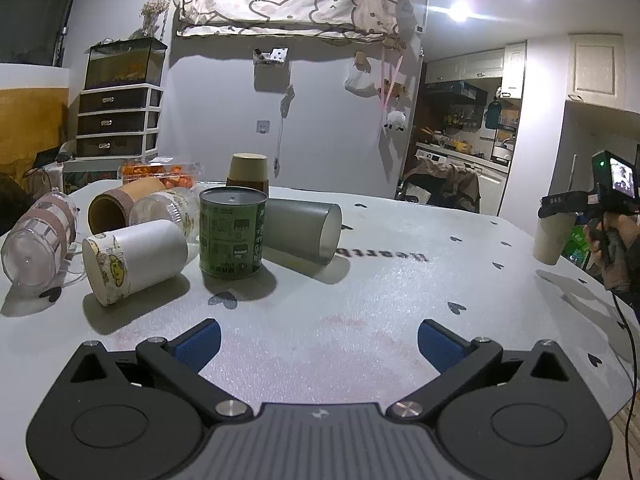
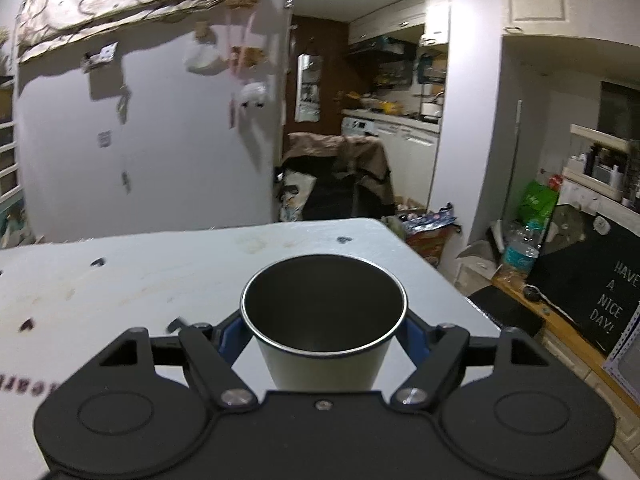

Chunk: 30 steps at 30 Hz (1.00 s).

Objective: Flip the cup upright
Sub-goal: 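Carry the beige cup rim-up with the right tool and lower it onto the table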

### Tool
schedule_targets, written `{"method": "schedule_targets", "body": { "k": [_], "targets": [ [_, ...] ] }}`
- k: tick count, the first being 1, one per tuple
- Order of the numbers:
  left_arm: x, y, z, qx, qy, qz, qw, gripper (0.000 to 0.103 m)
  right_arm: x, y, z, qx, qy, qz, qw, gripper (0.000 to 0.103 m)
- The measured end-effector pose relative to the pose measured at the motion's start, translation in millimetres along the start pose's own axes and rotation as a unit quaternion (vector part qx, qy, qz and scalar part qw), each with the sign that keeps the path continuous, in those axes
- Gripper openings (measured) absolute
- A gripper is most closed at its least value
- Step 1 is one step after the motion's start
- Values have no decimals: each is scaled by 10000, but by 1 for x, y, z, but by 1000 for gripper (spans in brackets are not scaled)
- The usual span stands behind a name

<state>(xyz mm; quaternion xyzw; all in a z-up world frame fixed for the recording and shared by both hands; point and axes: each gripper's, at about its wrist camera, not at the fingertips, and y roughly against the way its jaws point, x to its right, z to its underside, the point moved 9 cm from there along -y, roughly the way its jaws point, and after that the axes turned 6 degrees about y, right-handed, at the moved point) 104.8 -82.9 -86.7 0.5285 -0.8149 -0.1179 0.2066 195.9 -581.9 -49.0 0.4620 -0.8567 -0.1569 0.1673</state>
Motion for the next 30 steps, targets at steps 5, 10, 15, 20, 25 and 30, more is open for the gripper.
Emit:
{"method": "schedule_targets", "body": {
  "k": [5,10,15,20,25,30],
  "targets": [
    [1,0,1,-15,4,6,10000,103,2,-13,17,-256,-233,-84,9994,77],
    [5,0,-2,-5,-61,11,10000,103,2,-16,24,-364,-439,-185,9982,78],
    [15,1,-17,132,-164,92,9997,103,4,10,15,-236,-525,-329,9978,92],
    [29,0,-34,408,-334,71,9986,103,-1,62,7,218,-416,-544,9974,94],
    [45,-4,-45,528,-328,129,9980,103,-8,115,25,442,-508,-721,9951,97],
    [65,-8,-49,687,-486,211,9962,103,-22,163,56,678,-330,-827,9937,98]
  ]
}}
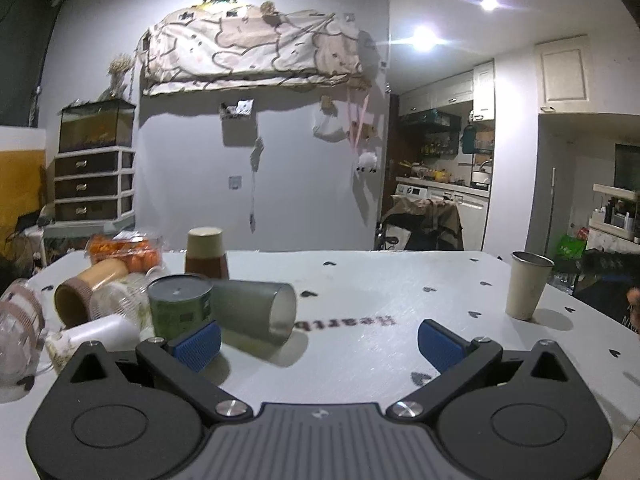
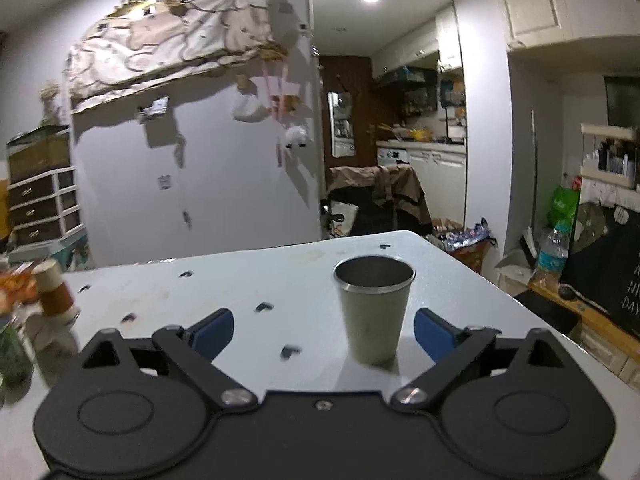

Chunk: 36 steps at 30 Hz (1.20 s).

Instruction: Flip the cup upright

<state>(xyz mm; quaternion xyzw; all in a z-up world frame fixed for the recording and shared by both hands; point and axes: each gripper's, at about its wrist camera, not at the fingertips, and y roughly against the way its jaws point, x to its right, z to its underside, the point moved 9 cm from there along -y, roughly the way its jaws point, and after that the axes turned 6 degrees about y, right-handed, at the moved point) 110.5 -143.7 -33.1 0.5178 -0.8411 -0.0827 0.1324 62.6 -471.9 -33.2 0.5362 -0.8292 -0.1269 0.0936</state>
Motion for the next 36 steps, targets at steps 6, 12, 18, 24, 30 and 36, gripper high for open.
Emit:
{"method": "schedule_targets", "body": {
  "k": [6,12,18,24,30,36],
  "targets": [
    [25,-5,6,20,-106,287,9995,103,-10,44,30,245,-80,-31,9997,99],
    [41,-7,19,-80,-129,473,9988,103,-13,77,54,390,-94,149,9991,102],
    [45,1,30,-111,-125,431,9989,103,-19,99,68,413,15,194,9990,103],
    [42,7,31,-103,-101,407,9991,103,-20,105,74,341,46,254,9991,103],
    [41,8,31,-114,-129,418,9990,103,-20,108,75,347,94,272,9990,103],
    [41,9,31,-116,-134,414,9990,103,-21,110,77,327,124,253,9991,103]
  ]
}}
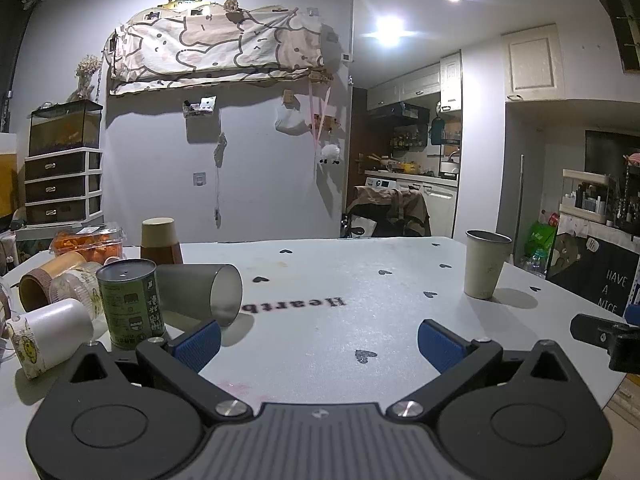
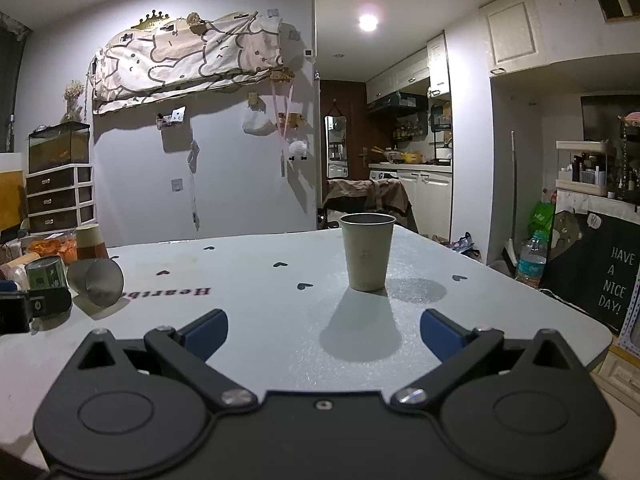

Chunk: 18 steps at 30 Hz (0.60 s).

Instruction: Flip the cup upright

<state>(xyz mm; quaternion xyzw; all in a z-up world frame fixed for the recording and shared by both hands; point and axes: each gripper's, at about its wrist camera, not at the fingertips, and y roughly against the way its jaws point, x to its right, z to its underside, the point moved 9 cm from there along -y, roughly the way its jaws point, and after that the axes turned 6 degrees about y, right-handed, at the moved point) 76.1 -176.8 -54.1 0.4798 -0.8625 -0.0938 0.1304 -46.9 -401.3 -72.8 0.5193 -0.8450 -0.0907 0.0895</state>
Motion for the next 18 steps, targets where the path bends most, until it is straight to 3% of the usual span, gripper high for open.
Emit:
{"method": "schedule_targets", "body": {
  "k": [18],
  "targets": [
    [1,1,-1,-21,-53,18,10000,103,-1,0,-2,-36,31,13,10000,103]
  ]
}}
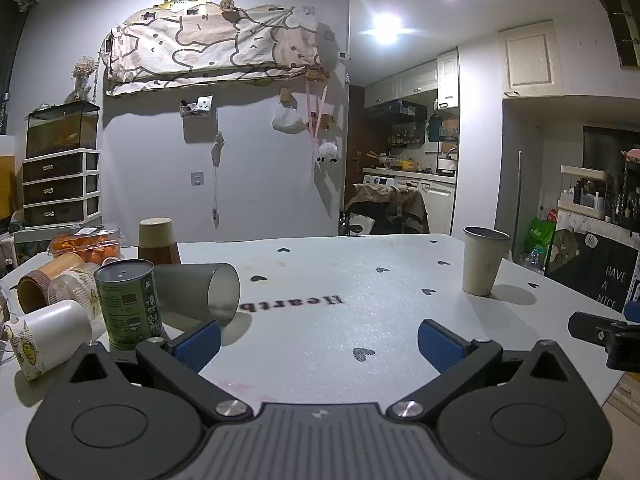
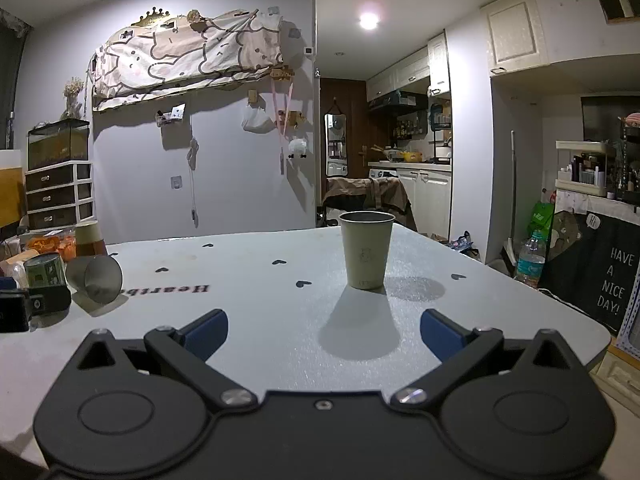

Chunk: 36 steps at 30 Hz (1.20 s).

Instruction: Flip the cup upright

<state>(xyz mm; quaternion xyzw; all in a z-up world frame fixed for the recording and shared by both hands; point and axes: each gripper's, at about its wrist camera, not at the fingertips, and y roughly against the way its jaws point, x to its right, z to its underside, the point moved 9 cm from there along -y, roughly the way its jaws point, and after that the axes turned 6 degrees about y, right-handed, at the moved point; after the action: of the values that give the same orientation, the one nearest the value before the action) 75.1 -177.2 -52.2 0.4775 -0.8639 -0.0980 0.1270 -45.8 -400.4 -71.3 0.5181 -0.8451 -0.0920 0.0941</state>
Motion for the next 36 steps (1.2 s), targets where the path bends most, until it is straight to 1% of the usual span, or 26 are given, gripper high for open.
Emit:
{"method": "schedule_targets", "body": {
  "k": [17,18,32,36],
  "targets": [
    [-3,1,0,-9,-12,22,10000,103,0,0,1,-9,1,5,10000,103],
    [4,-1,1,-12,-28,25,10000,103,1,0,0,-5,4,4,10000,103],
    [5,-2,3,-42,-24,39,10000,103,4,0,4,-22,27,6,10000,103],
    [5,-2,3,-43,-25,37,10000,103,0,0,4,-39,39,11,10000,103]
  ]
}}
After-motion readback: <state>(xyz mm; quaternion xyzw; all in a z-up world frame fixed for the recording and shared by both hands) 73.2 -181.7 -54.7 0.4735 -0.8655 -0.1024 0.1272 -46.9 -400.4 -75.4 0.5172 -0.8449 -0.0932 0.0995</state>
